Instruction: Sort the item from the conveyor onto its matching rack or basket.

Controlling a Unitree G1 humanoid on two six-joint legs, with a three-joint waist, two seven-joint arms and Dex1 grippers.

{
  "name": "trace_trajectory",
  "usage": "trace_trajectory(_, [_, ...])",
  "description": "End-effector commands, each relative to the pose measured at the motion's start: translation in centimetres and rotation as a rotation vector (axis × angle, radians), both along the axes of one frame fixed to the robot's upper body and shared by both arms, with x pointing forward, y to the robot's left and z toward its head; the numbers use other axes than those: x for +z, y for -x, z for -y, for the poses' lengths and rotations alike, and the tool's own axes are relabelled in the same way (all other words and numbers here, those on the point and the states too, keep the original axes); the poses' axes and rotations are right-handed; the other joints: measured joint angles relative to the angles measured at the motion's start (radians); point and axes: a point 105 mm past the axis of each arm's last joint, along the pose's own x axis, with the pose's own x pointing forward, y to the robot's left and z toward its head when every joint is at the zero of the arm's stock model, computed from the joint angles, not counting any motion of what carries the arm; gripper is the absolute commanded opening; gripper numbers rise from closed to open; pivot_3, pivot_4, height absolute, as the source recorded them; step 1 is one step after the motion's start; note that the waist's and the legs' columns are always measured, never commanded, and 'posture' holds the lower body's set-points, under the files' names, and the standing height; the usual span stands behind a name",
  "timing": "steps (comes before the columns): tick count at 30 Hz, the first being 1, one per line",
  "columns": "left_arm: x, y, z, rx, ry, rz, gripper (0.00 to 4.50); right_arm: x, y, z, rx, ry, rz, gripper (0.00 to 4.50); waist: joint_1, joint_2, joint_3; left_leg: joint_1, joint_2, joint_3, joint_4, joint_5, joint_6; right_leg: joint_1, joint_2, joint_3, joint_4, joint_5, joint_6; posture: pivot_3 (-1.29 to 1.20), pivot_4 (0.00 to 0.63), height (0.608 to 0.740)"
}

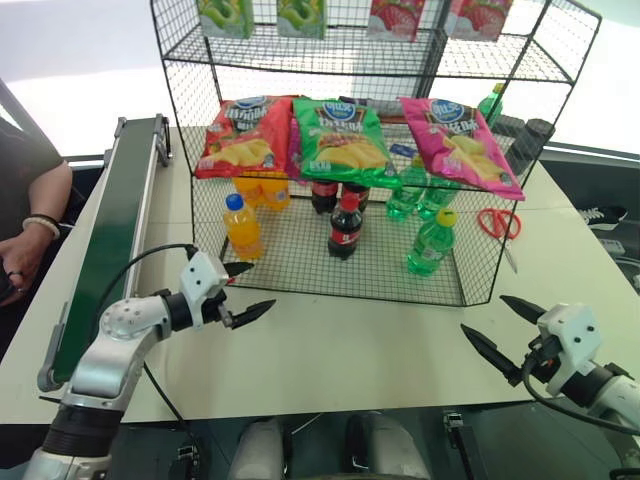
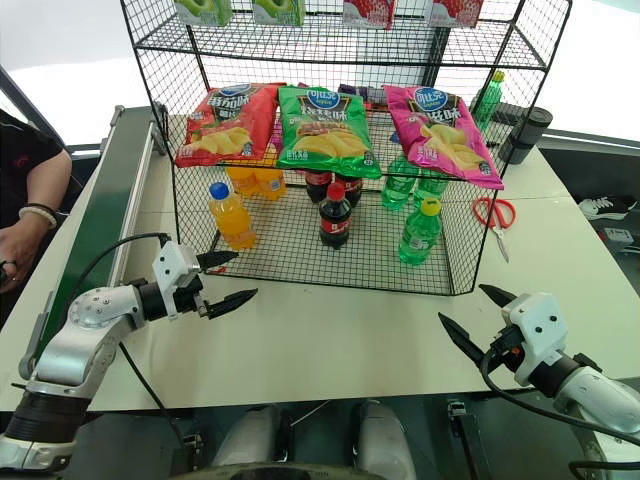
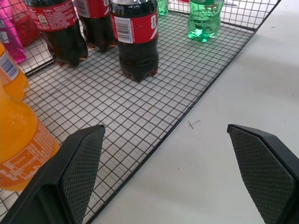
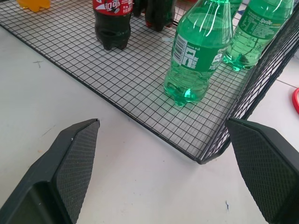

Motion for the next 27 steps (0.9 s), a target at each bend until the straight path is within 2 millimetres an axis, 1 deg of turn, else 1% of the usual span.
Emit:
trace_trajectory(1, [1.38, 0.18, 0.12, -0.013, 0.013, 0.045, 4.50, 0.62, -0.13, -0.18, 0.013, 0.010, 0.033, 4.47, 0.000, 0.000, 0.000, 0.000, 0.000, 0.000, 0.000, 0.000, 0.000, 0.000, 0.000, 0.000, 0.000, 0.000, 0.000, 0.00, 0.150, 0.740])
trace_trajectory(12, [1.10, -0.12, -0.28, 0.012, -0.003, 0.046, 4.50, 0.81, -0.34, -0.52, 0.019, 0.009, 0.038, 4.47, 0.000, 0.000, 0.000, 0.000, 0.000, 0.000, 0.000, 0.000, 0.000, 0.000, 0.000, 0.000, 0.000, 0.000, 0.000, 0.00, 0.150, 0.740])
trace_trajectory(27, [1.00, -0.56, -0.47, 0.035, -0.007, 0.061, 4.50, 0.55, -0.84, -0.64, 0.026, 0.006, 0.040, 4.47, 0.000, 0.000, 0.000, 0.000, 0.000, 0.000, 0.000, 0.000, 0.000, 0.000, 0.000, 0.000, 0.000, 0.000, 0.000, 0.00, 0.150, 0.740])
